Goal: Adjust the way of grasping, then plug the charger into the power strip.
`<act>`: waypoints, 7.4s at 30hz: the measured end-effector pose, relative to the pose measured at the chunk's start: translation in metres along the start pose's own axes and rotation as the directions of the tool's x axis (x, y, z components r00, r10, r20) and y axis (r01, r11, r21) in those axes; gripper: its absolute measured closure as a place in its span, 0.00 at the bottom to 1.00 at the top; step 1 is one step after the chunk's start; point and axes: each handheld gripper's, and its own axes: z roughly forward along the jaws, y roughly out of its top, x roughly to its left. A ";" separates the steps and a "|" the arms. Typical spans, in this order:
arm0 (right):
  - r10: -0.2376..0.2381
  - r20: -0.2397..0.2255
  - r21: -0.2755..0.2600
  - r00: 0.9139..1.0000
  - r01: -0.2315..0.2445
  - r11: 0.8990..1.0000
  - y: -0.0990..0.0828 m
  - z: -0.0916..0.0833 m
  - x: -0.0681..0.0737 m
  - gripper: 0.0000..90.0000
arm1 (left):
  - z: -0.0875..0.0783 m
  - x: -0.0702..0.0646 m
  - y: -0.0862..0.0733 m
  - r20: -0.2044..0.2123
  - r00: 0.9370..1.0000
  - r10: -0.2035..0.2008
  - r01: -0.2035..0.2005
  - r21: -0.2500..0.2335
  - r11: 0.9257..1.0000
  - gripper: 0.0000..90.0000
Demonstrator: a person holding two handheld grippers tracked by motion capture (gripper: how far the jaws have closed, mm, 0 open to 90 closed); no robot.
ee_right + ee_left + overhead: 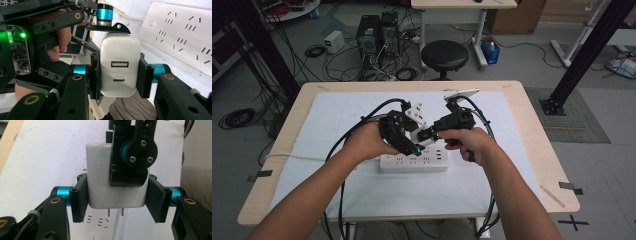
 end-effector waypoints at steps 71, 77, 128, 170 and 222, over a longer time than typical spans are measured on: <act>-0.378 0.739 0.385 0.557 0.111 0.916 0.000 -0.032 0.015 0.69 | -0.042 0.051 -0.058 -0.055 0.952 -0.301 0.289 0.480 0.828 0.27; -0.556 0.627 0.517 0.546 0.243 0.821 0.007 -0.018 0.013 0.69 | -0.041 0.049 -0.059 -0.043 0.955 -0.293 0.277 0.480 0.832 0.27; -0.931 0.172 0.823 0.321 0.473 0.315 0.055 0.098 -0.016 0.70 | -0.038 0.047 -0.070 -0.010 0.966 -0.258 0.232 0.466 0.854 0.27; -0.951 0.163 0.853 0.264 0.446 0.270 0.048 0.112 -0.019 0.70 | -0.031 0.052 -0.070 0.008 0.965 -0.263 0.230 0.461 0.857 0.27; -0.860 0.298 0.753 0.414 0.451 0.478 0.021 0.019 0.028 0.14 | -0.033 0.055 -0.067 0.050 0.961 -0.272 0.220 0.458 0.861 0.27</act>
